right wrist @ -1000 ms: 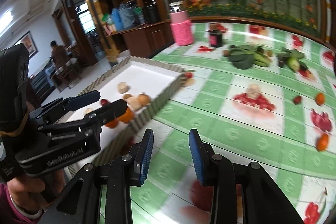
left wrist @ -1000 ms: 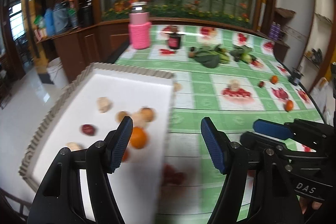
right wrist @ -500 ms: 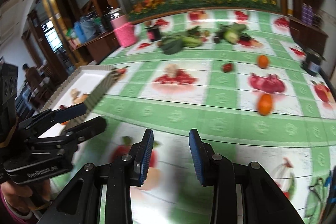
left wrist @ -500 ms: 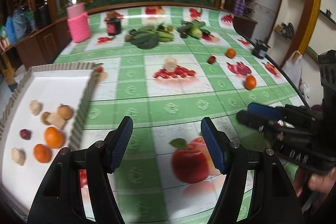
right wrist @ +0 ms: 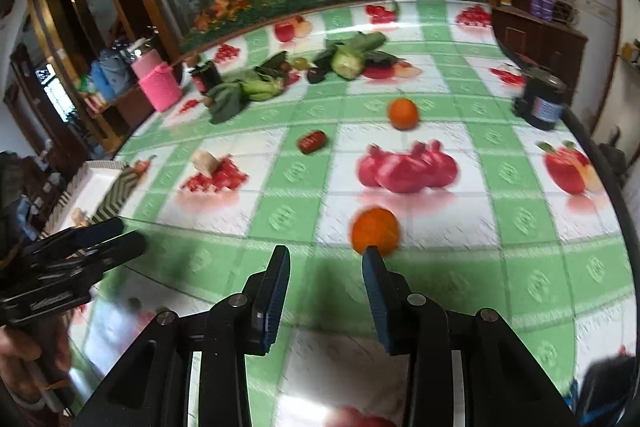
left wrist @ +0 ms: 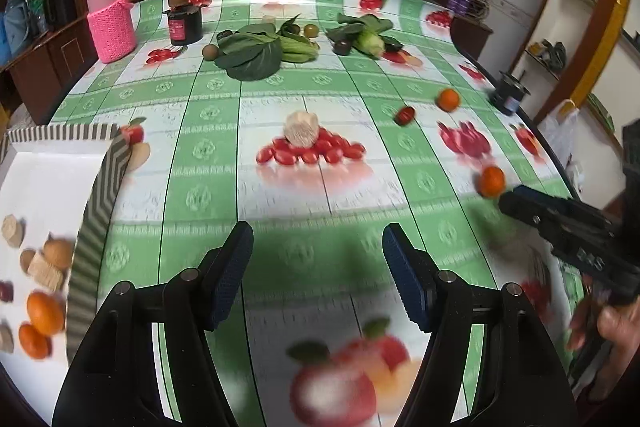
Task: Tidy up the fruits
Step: 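Withdraw both open tools from the tray back over the table, then grasp the beige cube with the left tool while the right tool grasps a red date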
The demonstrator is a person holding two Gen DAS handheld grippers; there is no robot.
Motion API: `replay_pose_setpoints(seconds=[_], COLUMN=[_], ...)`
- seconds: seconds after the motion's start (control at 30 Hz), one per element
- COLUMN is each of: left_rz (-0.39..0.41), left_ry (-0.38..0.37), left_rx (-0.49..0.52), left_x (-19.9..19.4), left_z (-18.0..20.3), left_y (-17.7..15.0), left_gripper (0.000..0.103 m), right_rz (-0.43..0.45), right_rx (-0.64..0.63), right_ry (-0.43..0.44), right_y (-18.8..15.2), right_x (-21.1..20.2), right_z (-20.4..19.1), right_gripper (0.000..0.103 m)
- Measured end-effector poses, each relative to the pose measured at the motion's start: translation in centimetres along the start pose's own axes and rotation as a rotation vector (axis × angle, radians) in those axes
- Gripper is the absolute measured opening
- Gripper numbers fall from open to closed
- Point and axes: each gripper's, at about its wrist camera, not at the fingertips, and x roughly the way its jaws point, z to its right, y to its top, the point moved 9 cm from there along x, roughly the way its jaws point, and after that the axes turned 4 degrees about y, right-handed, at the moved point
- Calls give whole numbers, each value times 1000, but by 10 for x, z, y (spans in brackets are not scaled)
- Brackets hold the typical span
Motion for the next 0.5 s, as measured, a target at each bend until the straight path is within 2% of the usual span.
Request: replay_pose_setpoints(seconds=[0.23, 0.5], left_rz=[-6, -33], left_ry=[39, 58], left_rx=[-18, -12], left_x=[26, 59], left_z=[-7, -8], left_y=[31, 54], left_gripper=[68, 68], right_rz=[-31, -124], right_rx=[-114, -190], right_ry=[3, -17], right_y=[49, 71], right_x=[40, 100], right_z=[-20, -17], right_gripper=[37, 37])
